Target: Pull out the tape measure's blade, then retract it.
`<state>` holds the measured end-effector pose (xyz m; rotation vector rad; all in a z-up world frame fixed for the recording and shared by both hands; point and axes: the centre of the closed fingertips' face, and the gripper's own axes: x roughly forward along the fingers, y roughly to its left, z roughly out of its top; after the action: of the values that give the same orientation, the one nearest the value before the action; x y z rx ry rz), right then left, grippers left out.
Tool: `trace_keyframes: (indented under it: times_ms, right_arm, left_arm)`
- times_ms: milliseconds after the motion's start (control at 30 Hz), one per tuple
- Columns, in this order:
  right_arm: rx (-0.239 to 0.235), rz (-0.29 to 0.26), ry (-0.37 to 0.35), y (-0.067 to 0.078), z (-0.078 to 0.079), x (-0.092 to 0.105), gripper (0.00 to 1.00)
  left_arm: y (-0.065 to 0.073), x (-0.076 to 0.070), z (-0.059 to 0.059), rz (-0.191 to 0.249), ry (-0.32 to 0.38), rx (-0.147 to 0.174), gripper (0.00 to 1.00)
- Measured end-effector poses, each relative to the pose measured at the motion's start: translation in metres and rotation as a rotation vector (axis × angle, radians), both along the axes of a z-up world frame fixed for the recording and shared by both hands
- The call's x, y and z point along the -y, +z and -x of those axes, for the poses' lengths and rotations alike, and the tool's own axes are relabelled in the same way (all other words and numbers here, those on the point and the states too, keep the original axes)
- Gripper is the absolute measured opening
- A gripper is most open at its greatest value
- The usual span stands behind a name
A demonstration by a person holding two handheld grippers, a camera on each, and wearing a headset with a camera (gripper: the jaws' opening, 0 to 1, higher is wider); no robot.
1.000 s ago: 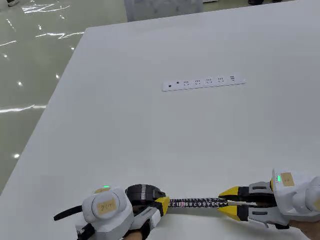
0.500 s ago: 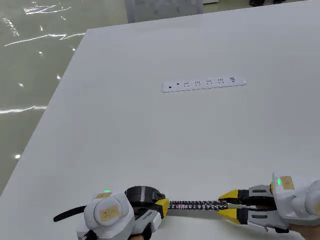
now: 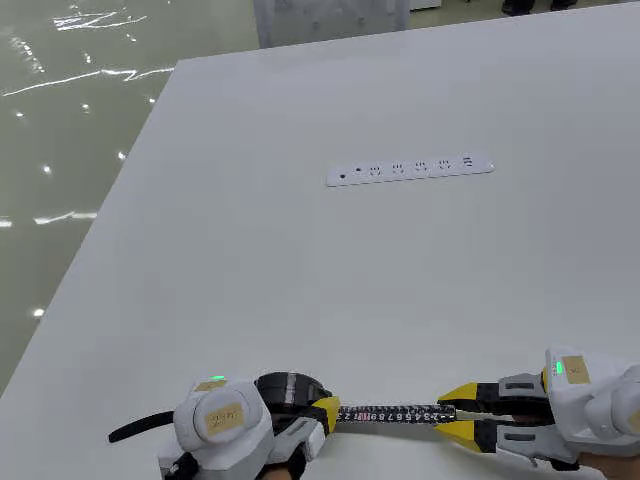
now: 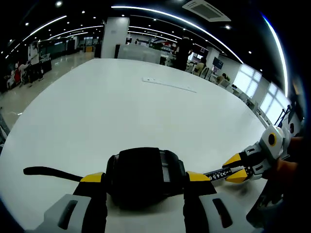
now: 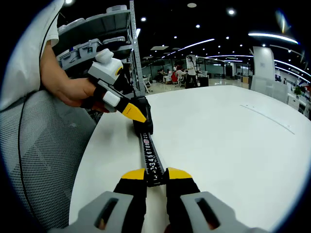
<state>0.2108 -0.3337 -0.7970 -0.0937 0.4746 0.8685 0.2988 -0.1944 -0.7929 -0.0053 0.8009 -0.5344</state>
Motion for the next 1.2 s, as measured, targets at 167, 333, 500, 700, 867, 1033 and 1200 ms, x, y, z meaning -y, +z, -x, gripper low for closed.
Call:
trace_keyframes:
  times_ms: [167, 333, 500, 700, 867, 1033, 1200]
  right_arm:
    - [0.001, 0.000, -0.001, 0.001, 0.000, 0.000, 0.12]
    - [0.000, -0.018, -0.012, -0.003, 0.000, -0.002, 0.12]
    - [-0.002, -0.034, -0.019, -0.004, -0.001, -0.005, 0.12]
    - [-0.003, -0.072, -0.031, -0.003, -0.005, -0.012, 0.12]
    - [-0.003, -0.092, -0.037, -0.004, -0.009, -0.019, 0.12]
    - [0.000, -0.112, -0.035, -0.002, -0.014, -0.028, 0.12]
    - [0.004, -0.120, -0.022, -0.002, -0.020, -0.040, 0.12]
  left_arm:
    - [-0.001, -0.001, 0.000, -0.007, -0.007, -0.011, 0.59]
    - [-0.001, -0.001, 0.000, -0.008, -0.009, -0.010, 0.58]
    - [-0.001, 0.000, 0.000, -0.005, -0.012, -0.006, 0.58]
    - [0.000, -0.001, 0.001, 0.003, -0.012, -0.015, 0.58]
    - [0.000, -0.001, 0.001, 0.010, -0.008, -0.023, 0.58]
    - [0.000, -0.002, 0.001, 0.023, -0.006, -0.034, 0.58]
    - [0.001, -0.002, 0.001, 0.034, -0.003, -0.041, 0.58]
